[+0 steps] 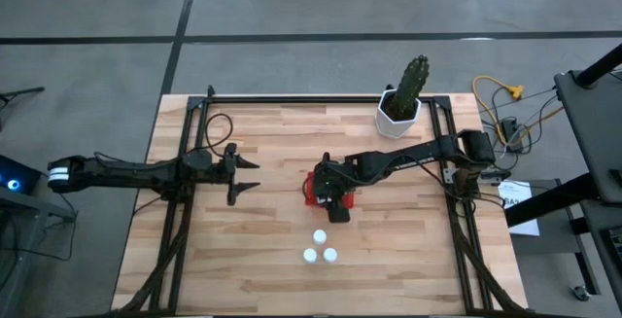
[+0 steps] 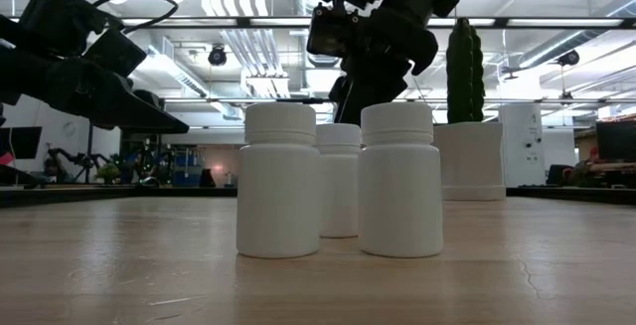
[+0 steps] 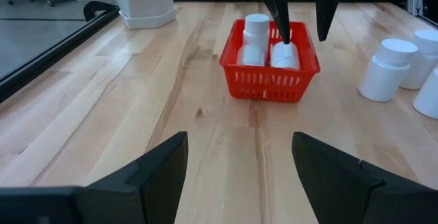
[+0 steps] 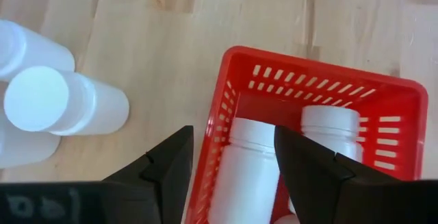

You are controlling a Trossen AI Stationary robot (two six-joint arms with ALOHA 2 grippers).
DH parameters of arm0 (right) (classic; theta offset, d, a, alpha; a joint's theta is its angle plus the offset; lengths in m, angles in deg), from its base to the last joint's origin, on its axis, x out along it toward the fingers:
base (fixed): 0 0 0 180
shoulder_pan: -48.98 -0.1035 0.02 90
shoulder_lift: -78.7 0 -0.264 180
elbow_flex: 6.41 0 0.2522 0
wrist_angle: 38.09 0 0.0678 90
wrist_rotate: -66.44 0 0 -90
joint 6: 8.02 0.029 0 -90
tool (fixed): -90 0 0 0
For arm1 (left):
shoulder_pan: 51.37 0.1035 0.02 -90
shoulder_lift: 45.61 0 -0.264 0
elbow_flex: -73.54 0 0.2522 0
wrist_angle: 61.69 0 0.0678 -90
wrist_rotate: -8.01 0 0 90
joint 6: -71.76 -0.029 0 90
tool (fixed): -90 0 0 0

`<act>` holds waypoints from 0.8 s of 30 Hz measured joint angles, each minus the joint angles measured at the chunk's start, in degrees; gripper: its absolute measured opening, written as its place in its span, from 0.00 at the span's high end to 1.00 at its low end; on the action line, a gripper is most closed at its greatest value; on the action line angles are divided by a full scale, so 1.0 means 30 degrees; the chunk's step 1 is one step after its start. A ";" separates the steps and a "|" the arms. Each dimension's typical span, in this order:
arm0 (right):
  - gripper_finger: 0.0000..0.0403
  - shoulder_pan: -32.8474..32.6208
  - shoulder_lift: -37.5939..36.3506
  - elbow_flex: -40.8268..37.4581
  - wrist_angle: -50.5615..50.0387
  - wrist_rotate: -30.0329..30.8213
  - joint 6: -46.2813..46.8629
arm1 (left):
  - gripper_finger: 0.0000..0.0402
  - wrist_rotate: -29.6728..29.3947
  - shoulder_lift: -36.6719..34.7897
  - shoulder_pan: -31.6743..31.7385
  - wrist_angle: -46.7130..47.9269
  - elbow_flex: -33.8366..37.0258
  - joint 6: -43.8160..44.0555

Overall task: Pick and place pill bottles into a basket
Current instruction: Adjust the white pill bottle in the red basket, then adjust the white pill bottles in the red basket

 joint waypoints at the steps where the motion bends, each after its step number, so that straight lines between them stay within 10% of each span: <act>1: 0.52 -0.0007 0.0000 0.0007 0.0000 0.0000 0.0000 | 0.39 -0.0006 0.0008 -0.0004 0.0000 0.0000 -0.0007; 24: 0.52 0.0206 -0.0007 0.1180 -0.2127 0.0022 -0.0189 | 0.39 0.0001 -0.0012 -0.0006 0.0007 0.0000 0.0080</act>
